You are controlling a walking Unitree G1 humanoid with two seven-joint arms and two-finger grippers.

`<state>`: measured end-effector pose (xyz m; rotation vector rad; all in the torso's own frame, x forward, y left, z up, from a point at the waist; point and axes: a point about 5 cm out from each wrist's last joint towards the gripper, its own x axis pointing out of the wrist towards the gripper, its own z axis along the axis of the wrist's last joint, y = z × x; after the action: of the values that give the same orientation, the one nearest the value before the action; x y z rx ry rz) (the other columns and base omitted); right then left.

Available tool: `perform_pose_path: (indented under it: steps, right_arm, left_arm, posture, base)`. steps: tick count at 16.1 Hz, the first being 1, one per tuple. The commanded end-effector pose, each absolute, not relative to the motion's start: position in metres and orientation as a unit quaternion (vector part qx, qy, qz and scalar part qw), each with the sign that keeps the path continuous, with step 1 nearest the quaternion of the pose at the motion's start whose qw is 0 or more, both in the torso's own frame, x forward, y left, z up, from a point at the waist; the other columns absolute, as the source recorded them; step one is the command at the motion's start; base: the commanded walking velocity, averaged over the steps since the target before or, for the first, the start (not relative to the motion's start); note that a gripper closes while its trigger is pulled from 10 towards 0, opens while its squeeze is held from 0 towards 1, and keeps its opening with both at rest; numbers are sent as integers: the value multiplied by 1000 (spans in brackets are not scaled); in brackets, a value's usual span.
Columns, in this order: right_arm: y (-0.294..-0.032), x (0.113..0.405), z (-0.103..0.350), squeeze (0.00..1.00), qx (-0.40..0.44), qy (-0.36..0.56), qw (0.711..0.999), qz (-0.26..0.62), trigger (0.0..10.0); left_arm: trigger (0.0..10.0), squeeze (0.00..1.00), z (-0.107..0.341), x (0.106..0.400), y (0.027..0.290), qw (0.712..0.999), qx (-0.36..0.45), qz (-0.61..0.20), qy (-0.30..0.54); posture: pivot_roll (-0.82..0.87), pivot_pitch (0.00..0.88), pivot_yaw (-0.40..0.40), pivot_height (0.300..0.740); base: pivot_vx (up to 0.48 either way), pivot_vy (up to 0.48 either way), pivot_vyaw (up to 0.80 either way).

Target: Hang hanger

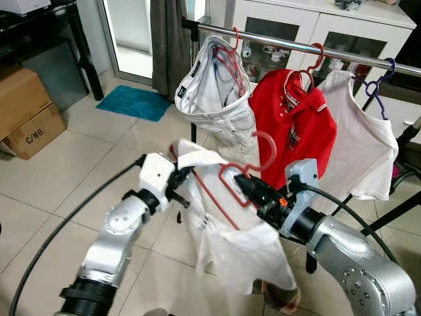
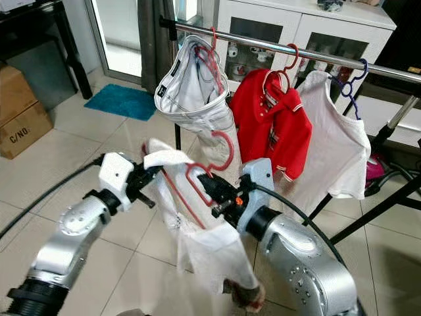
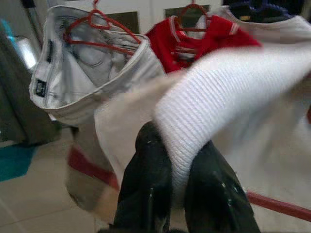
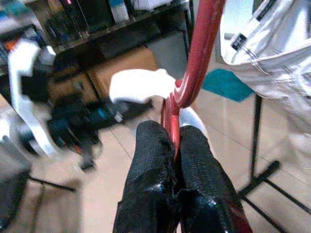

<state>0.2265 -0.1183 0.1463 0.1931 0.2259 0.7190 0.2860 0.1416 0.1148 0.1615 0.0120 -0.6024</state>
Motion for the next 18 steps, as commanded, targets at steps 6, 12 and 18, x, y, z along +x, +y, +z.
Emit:
perform_pose_path:
  steps: [6,12,18]
  right_arm:
    - [-134,215,125,0,-21,165,901,400,0]
    - [-141,189,128,0,-2,173,846,504,0]
    - [-132,177,140,0,80,140,819,551,0]
  left_arm:
    - [0,0,159,292,180,942,86,-324,6]
    - [0,0,167,310,249,983,141,-112,41]
    - [0,0,148,314,255,998,-47,-26,34]
  posture:
    - [-54,0,-55,740]
    - [-54,0,-51,740]
    - [-58,0,-51,740]
  base:
    - [0,0,0]
    - [0,0,0]
    - [0,0,0]
